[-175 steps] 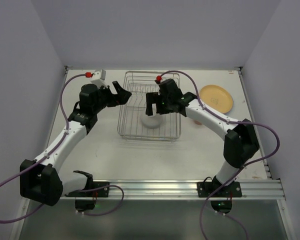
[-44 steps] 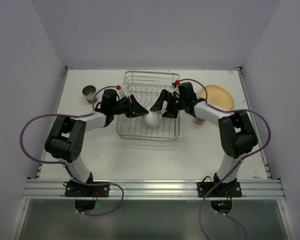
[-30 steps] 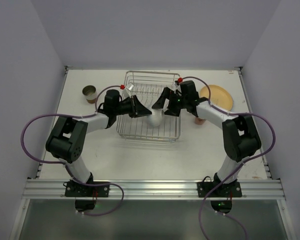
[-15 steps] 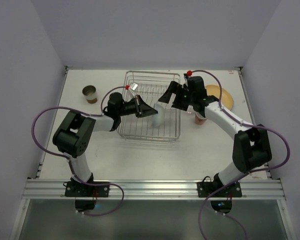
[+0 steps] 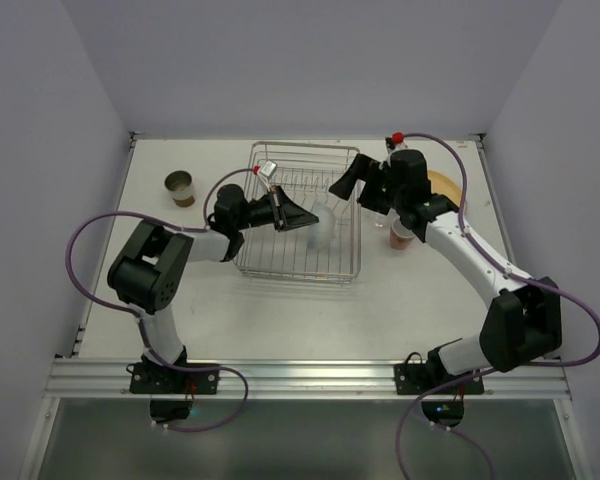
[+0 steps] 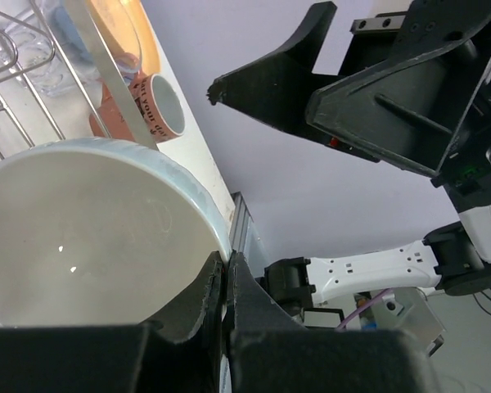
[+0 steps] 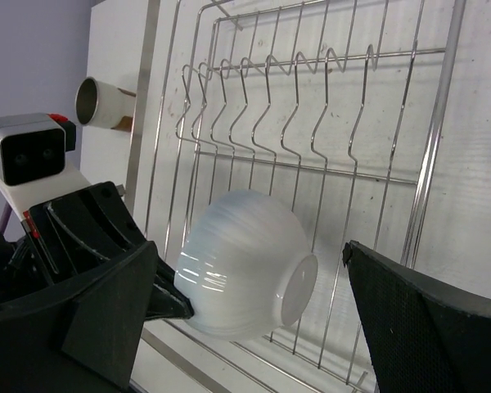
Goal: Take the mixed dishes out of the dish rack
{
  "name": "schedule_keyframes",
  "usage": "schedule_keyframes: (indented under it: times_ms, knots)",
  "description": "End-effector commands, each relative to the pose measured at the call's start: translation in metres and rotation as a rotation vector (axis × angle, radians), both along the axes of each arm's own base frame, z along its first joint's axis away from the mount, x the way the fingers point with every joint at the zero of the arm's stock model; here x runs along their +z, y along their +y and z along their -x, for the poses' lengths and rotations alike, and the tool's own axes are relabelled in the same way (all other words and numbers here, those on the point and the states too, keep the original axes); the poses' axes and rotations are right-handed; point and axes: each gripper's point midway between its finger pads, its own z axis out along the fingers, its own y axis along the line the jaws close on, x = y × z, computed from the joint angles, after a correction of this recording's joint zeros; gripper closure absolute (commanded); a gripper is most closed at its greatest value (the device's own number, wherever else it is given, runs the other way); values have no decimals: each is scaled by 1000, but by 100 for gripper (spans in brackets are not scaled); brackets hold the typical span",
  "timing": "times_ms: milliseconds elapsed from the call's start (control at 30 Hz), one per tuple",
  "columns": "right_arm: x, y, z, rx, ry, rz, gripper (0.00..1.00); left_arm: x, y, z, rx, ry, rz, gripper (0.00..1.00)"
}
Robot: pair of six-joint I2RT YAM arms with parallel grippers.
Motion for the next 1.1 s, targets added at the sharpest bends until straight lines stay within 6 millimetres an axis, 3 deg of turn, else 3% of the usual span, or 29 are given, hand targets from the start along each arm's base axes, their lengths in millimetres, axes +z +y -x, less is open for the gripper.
schedule_keyframes:
  times_ms: [0,133,500,600,667,767,967,1067]
  knots:
    - [21,-14,2,-44,-90,18,1,52,-2,0,-8,-178,28,100]
    - [26,-21,6,-66,-130,15,1,57,1,-9,40,-219,-54,100]
    - [11,-25,14,-68,-128,26,1,81,21,-23,138,-377,-284,100]
    - [9,-25,15,-65,-131,27,1,77,41,-33,209,-367,-413,100]
    - [7,-25,16,-60,-131,27,1,86,57,-43,285,-409,-475,100]
    - [8,-25,17,-61,-139,22,1,86,94,-54,379,-390,-550,100]
    - [6,-27,19,-63,-147,23,1,98,155,-61,558,-394,-703,100]
    - [6,-25,19,-59,-149,17,1,108,174,-58,631,-416,-756,100]
